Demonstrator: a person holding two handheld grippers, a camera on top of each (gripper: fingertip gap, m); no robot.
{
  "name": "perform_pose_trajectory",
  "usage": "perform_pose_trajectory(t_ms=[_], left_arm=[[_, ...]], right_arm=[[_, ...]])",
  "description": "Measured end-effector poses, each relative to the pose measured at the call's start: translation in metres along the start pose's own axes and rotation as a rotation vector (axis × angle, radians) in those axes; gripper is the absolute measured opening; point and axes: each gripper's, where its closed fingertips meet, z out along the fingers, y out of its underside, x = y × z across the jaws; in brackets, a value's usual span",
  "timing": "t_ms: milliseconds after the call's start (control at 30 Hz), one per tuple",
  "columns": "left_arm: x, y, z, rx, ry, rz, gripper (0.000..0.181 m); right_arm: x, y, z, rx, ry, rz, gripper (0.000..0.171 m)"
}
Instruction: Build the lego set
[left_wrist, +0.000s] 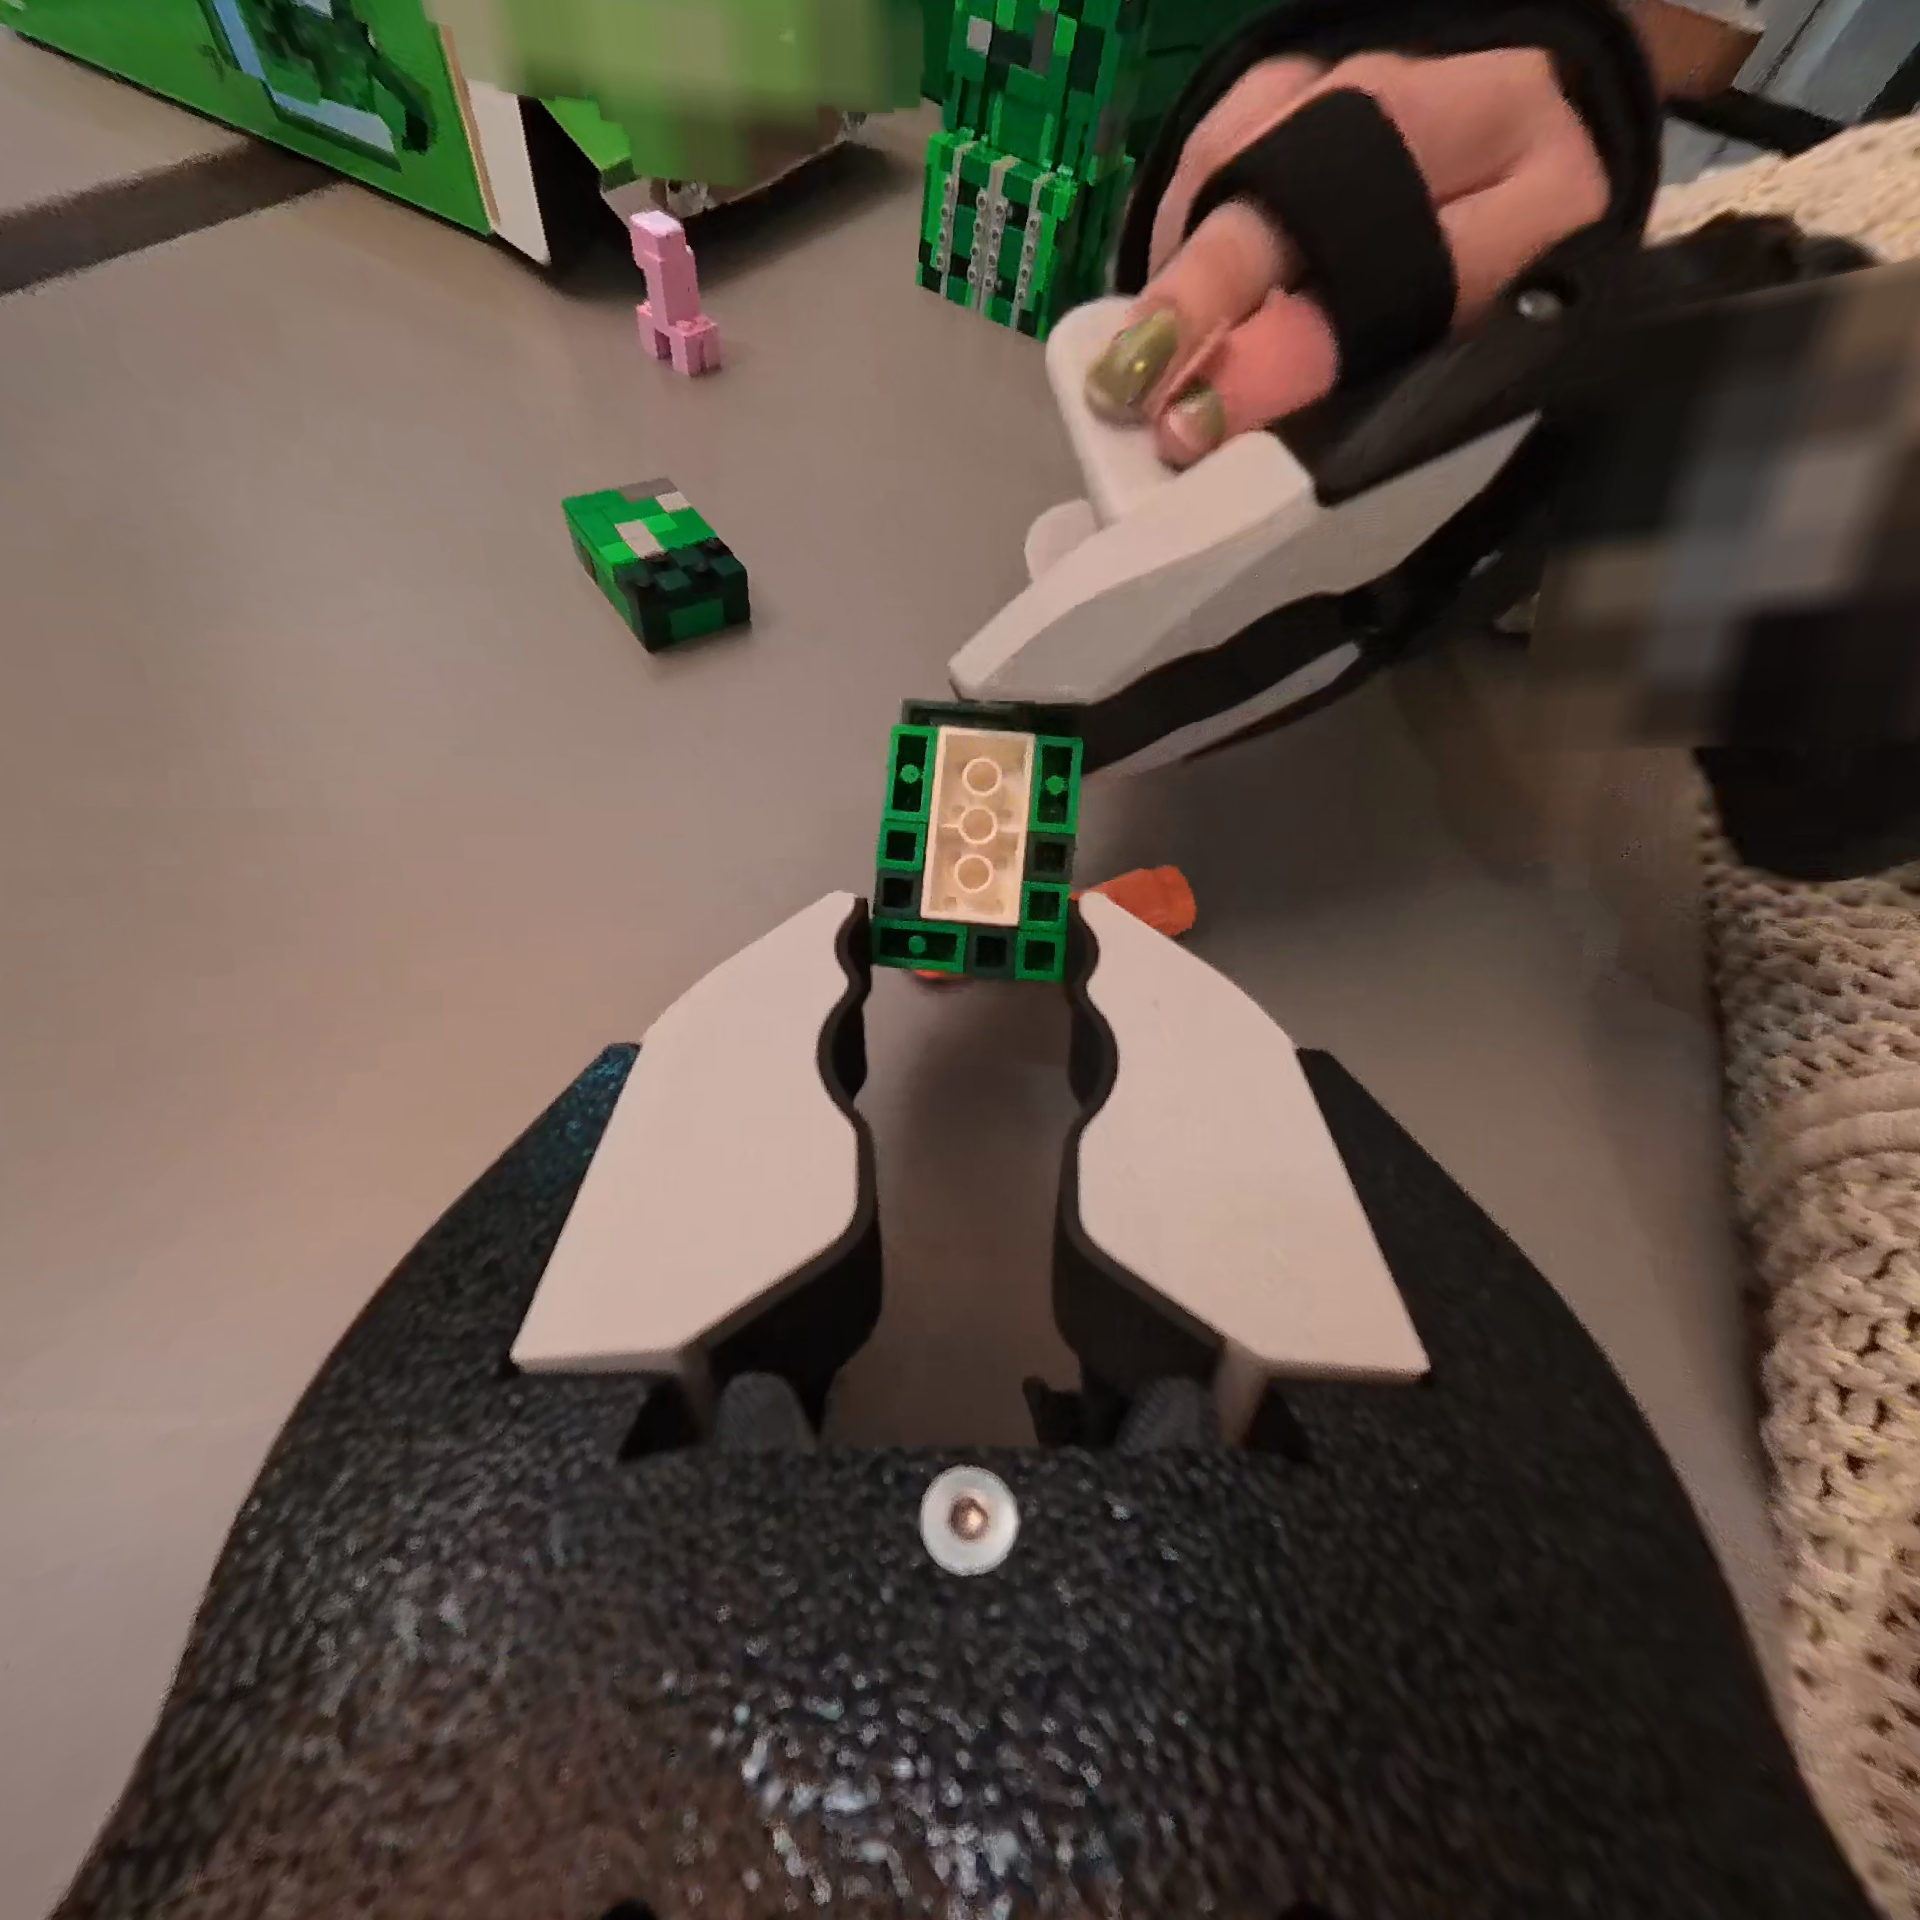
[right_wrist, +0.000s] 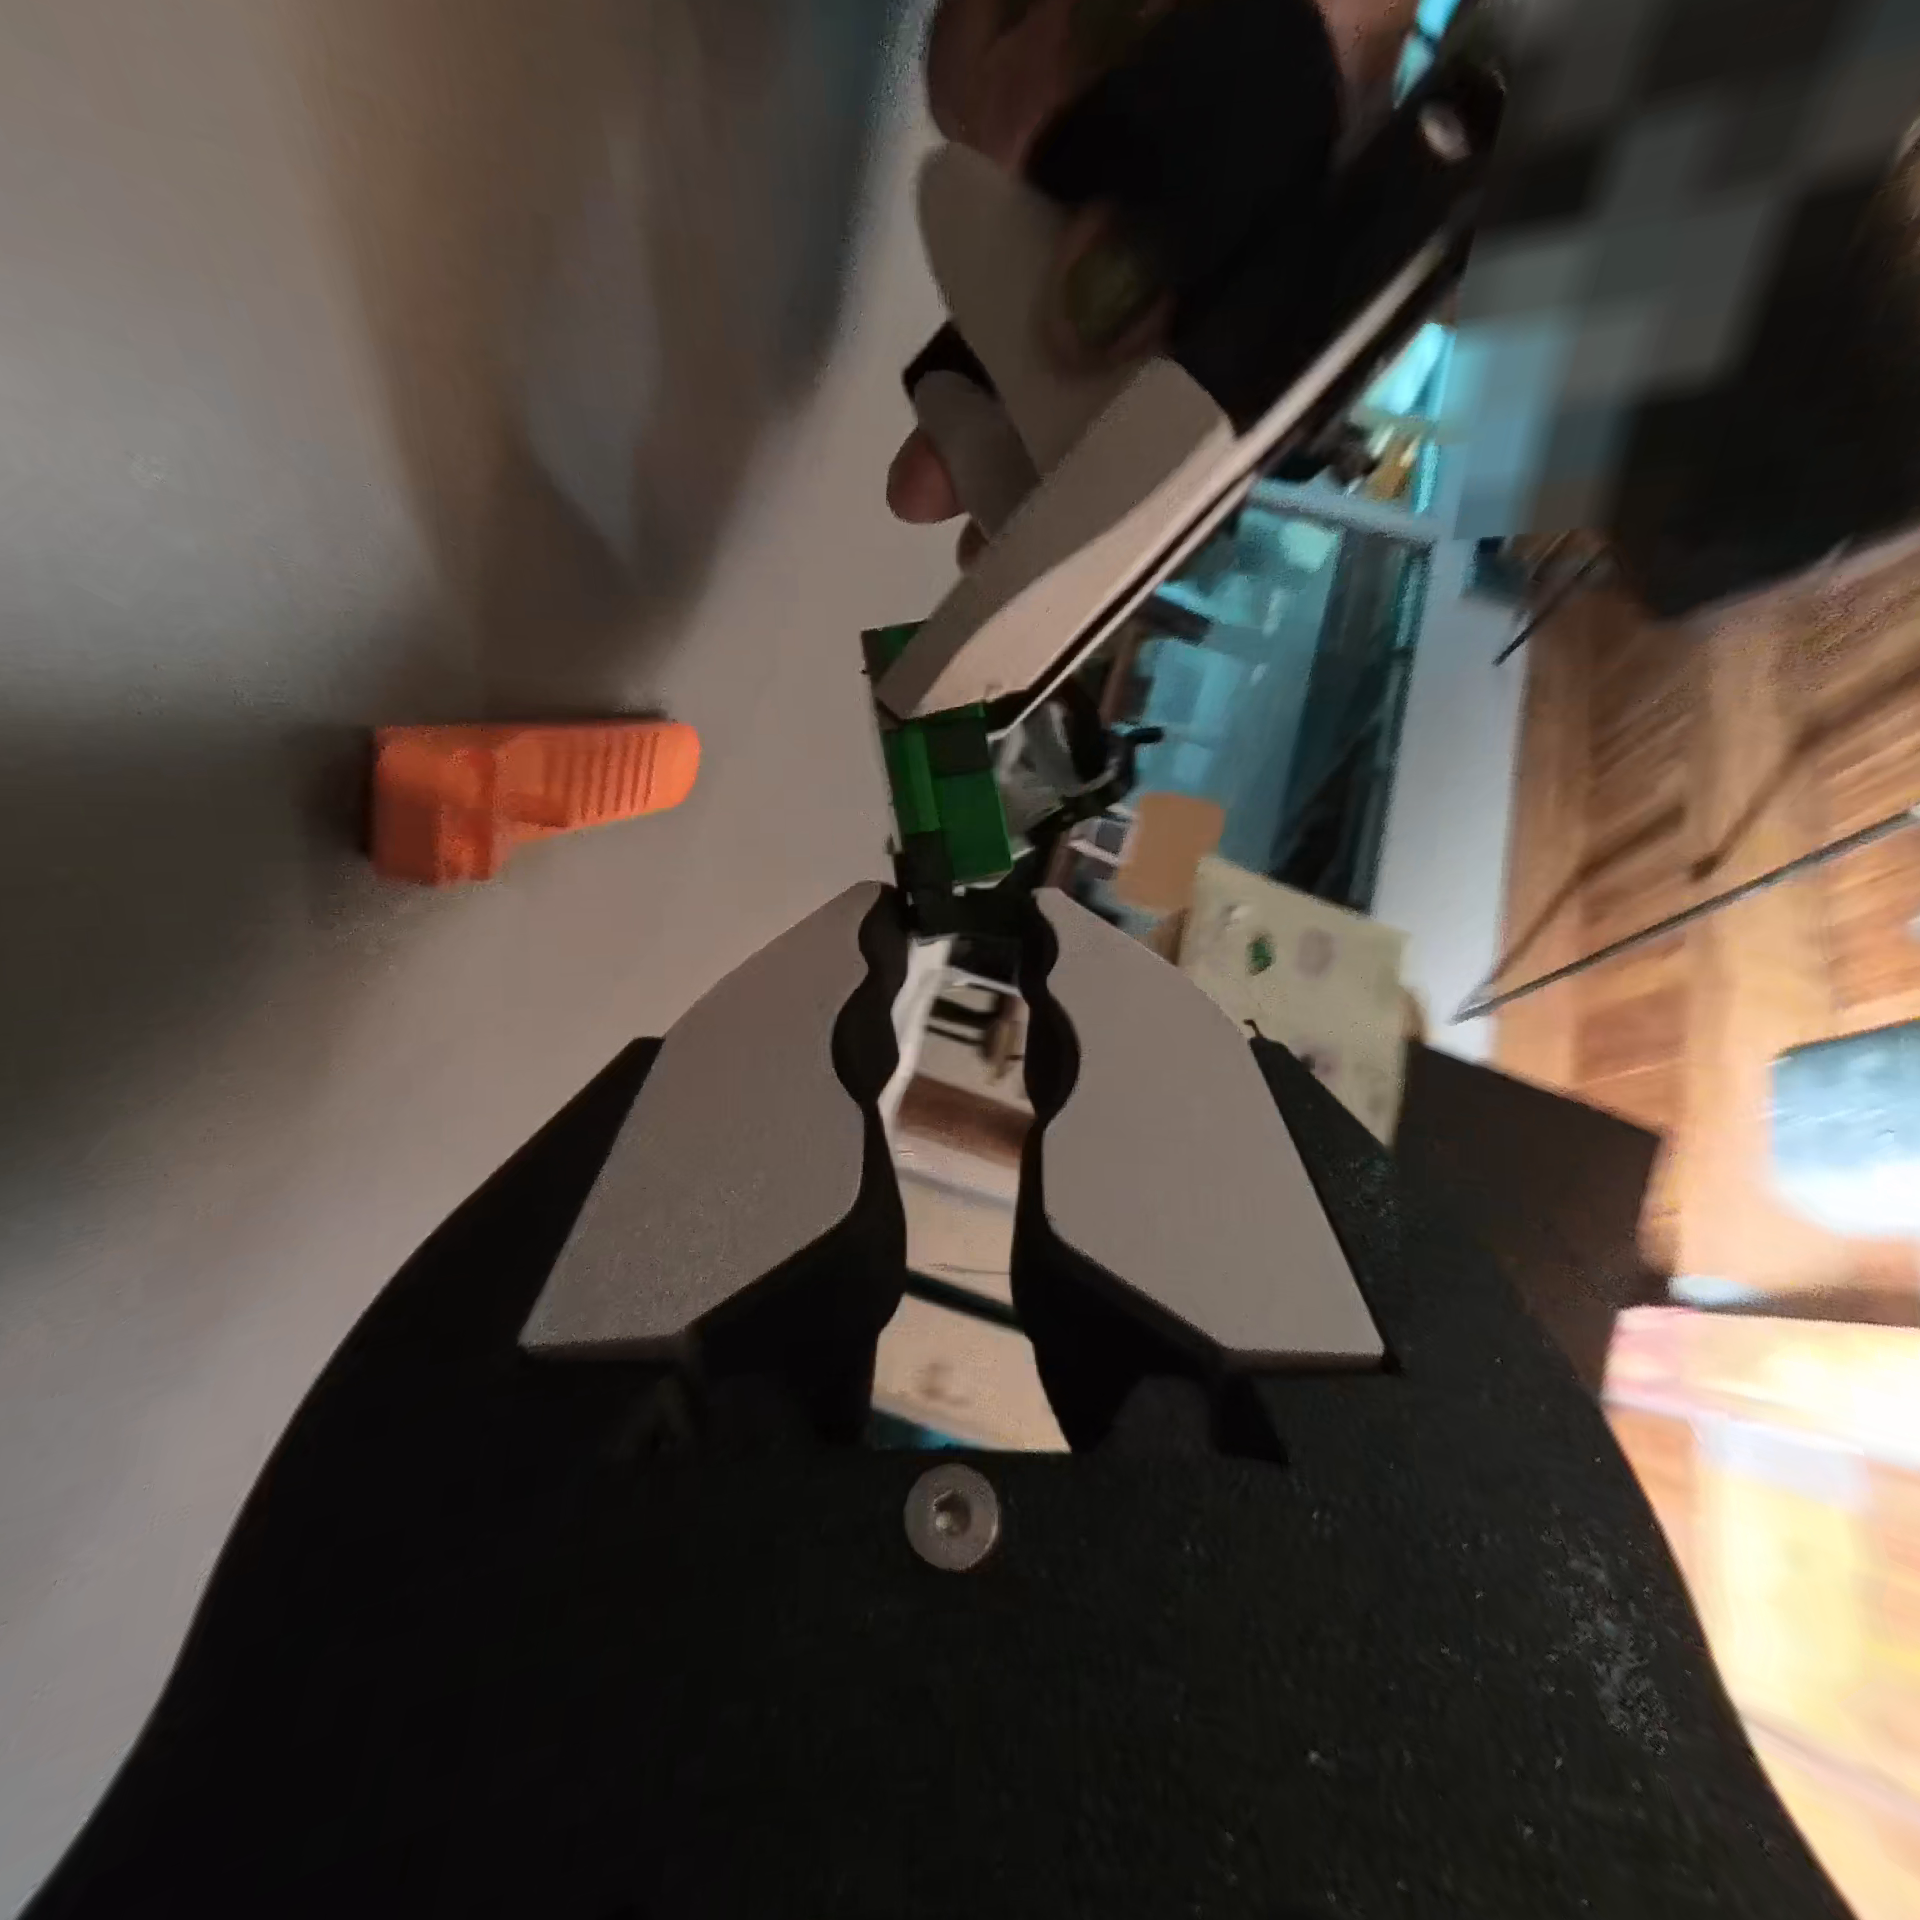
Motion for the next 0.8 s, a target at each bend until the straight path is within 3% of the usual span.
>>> perform_pose_trajectory(t_ms=[133, 300, 400, 633, 733, 800], left_arm=[[-0.01, -0.013, -0.005, 0.068, -0.129, 0.126, 0.056], [-0.015, -0.026, -0.011, 0.106, -0.335, 0.464, 0.057], [-0.014, -0.028, -0.011, 0.091, -0.431, 0.668, 0.054], [-0.005, -0.029, -0.008, 0.078, -0.5, 0.907, 0.046], [0.0, -0.027, -0.004, 0.066, -0.499, 0.98, 0.035], [0.001, -0.024, -0.002, 0.049, -0.496, 1.004, 0.018]], right_arm=[[-0.003, 0.005, 0.002, 0.021, -0.14, 0.344, 0.02], [-0.006, 0.01, 0.004, 0.016, -0.202, 0.459, 0.02], [-0.007, 0.011, 0.003, 0.015, -0.22, 0.502, 0.02], [-0.009, 0.008, 0.001, 0.036, -0.281, 0.569, 0.02], [-0.01, 0.005, 0.001, 0.044, -0.307, 0.579, 0.02], [-0.008, 0.006, 0.001, 0.042, -0.303, 0.582, 0.02]])
